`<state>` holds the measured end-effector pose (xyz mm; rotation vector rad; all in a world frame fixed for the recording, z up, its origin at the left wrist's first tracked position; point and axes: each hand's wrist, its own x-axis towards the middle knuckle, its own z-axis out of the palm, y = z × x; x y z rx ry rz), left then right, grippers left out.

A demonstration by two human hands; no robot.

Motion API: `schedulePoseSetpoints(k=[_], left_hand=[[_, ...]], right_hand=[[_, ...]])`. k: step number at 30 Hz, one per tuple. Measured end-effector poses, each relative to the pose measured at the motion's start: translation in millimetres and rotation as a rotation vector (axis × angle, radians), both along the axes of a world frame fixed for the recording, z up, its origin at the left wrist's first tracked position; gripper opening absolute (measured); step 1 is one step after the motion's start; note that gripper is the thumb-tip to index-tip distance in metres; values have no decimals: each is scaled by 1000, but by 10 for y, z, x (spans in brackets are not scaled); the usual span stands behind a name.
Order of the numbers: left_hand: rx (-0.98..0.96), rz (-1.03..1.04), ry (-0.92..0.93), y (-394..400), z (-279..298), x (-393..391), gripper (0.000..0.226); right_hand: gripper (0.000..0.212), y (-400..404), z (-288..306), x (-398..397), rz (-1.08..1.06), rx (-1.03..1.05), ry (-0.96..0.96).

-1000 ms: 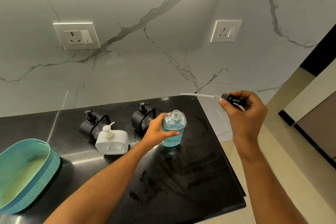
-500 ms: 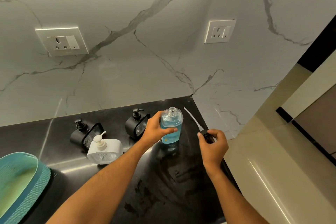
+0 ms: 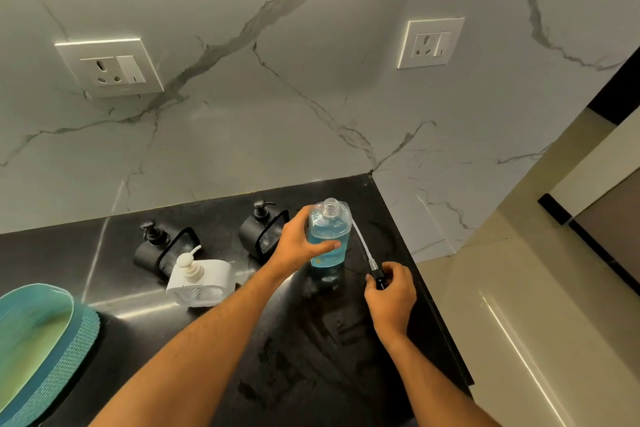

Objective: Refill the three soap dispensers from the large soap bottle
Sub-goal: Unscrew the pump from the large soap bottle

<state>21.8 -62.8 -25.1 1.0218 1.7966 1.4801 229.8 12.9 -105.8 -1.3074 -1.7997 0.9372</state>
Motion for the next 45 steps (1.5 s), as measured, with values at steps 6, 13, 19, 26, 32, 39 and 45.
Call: schedulePoseSetpoints(k=[6,13,19,26,32,39,45], left_hand=[[-5,18,27,4,-16,30,71],[-24,27,40,6,-18,34,71],[-42,17,33,-12,-22,37,78],[-70,5,40,-55,-60,75,87],[-96,13,47,-102,-27,75,86],[-130,37,85,-225,-8,64,88],[-141,105,97,-467,30,133,95]], right_hand=[[43,-20,21,-88,15,30,-119],[42,-19,66,-136,21,50,-224],[45,-19,96,-149,28,28,-263],[48,-34,133,-145,37,29,-300],[50,-46,159,-128,49,29,-322],[53,-63,179,-106,57,14,-337],[65,-181,299,-19,-17,154,-374]])
